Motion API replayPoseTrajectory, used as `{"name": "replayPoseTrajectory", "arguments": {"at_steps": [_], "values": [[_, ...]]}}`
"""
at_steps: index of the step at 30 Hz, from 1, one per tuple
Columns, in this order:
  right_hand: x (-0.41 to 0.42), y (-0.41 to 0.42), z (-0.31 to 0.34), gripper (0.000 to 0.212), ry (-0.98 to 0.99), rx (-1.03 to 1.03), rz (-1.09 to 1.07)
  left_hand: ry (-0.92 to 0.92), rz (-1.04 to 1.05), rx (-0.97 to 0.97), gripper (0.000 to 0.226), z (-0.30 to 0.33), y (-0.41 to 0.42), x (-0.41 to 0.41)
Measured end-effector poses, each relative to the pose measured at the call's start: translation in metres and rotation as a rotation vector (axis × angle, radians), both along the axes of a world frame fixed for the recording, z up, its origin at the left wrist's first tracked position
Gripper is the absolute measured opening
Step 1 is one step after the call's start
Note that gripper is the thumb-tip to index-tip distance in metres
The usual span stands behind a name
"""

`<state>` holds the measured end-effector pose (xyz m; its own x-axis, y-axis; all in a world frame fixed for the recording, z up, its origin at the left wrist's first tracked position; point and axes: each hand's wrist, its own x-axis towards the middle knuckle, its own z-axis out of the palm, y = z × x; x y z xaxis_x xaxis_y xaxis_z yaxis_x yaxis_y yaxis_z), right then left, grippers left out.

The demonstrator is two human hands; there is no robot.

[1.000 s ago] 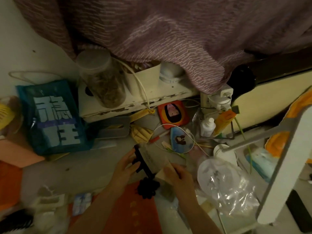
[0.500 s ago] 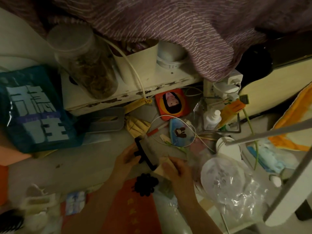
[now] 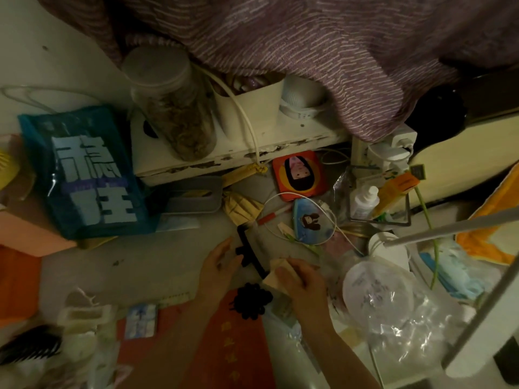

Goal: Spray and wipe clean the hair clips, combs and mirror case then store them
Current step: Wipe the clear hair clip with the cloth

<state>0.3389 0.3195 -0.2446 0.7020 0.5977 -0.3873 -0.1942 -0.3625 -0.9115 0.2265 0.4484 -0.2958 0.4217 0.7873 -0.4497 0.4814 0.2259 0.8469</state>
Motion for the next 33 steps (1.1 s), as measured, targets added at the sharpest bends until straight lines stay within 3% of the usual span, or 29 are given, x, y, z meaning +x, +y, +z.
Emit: {"name": "replayPoseTrajectory", "arguments": {"at_steps": [12, 22, 28, 33], "values": [[-0.057, 0.012, 0.025, 0.012, -0.125, -0.038, 0.32, 0.07, 0.223, 0.237, 0.038, 0.064, -0.02, -0.106], [-0.163, 0.039, 0.05, 0.005, -0.123, 0.027, 0.541, 0.104, 0.333, 0.252, 0.038, 0.078, -0.027, -0.239], [-0.24, 0.068, 0.047, 0.004, -0.113, 0.069, 0.531, 0.111, 0.35, 0.108, 0.054, 0.07, 0.008, -0.329], [-0.313, 0.086, 0.038, 0.007, -0.115, 0.001, 0.434, 0.124, 0.271, 0.135, 0.06, 0.064, 0.039, -0.399]]}}
